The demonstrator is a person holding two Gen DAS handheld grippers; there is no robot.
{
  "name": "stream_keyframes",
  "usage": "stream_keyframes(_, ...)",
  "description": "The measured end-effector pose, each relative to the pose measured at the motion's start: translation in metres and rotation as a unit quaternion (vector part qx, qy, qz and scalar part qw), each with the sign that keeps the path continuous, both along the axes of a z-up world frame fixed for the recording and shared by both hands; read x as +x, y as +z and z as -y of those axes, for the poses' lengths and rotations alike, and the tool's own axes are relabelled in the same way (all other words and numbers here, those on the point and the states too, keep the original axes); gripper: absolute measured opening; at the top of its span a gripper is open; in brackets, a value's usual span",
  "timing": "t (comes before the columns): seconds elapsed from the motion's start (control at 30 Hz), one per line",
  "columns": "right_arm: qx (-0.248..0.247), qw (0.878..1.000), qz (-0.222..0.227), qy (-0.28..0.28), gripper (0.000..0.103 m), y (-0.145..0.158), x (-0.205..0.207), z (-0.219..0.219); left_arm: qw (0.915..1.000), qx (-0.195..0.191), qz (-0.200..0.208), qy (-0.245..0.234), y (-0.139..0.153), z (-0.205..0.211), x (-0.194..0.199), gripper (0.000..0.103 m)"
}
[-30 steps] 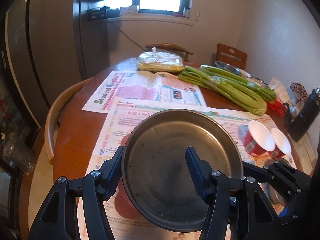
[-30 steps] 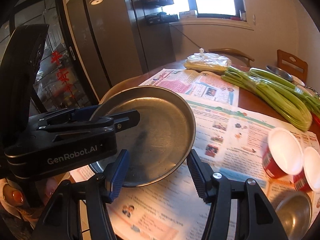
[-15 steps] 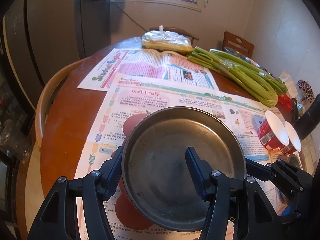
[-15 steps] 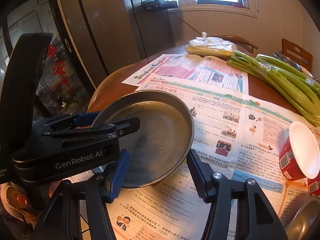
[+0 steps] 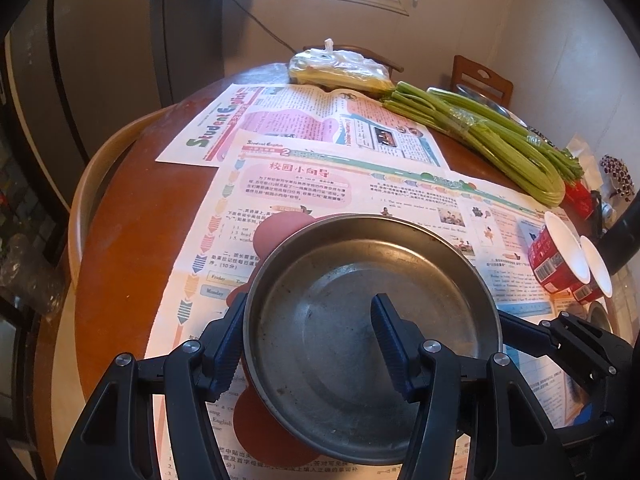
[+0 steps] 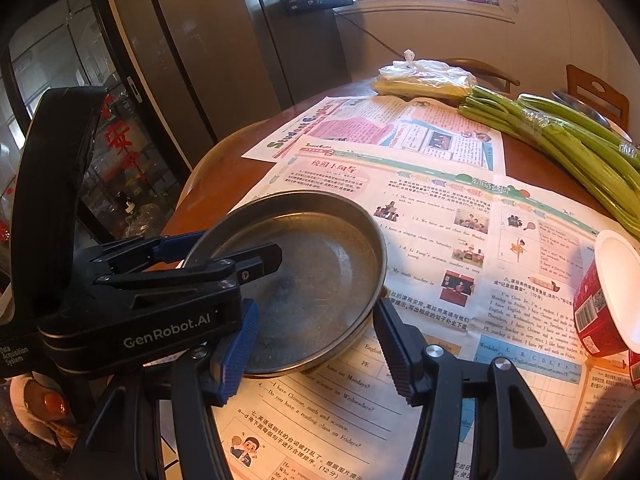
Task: Organize plates and bowls
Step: 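Lower the silver pan onto the orange plate with the left tool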
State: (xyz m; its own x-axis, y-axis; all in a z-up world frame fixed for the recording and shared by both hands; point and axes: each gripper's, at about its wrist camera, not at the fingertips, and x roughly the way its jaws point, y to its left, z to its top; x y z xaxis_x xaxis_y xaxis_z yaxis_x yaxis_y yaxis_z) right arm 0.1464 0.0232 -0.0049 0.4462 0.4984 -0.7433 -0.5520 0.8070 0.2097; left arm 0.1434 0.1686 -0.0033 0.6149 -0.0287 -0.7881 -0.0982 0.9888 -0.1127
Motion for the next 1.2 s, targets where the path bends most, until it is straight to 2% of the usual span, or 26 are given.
stream_keyframes(0.27,-0.009,1.000,0.006,0.000,0.059,-0.002,-0.001,-0.004,1.0000,0.005,0.003,0.005,0.001,-0.004,-0.002,0.062)
stream_keyframes(0.5,-0.012,1.000,0.005,-0.003,0.059,-0.004,0.001,-0.006,0.9999,-0.007,0.005,0.008,0.002,-0.012,-0.008,0.062)
stream_keyframes(0.83,-0.014,1.000,0.003,0.000,0.060,-0.007,0.001,-0.008,0.9989,-0.025,0.012,0.037,0.006,-0.035,-0.021,0.064)
stream_keyframes(1.2,0.001,1.000,0.005,-0.009,0.060,-0.001,0.000,0.000,0.9977,-0.051,-0.020,0.040,-0.012,-0.042,-0.012,0.064)
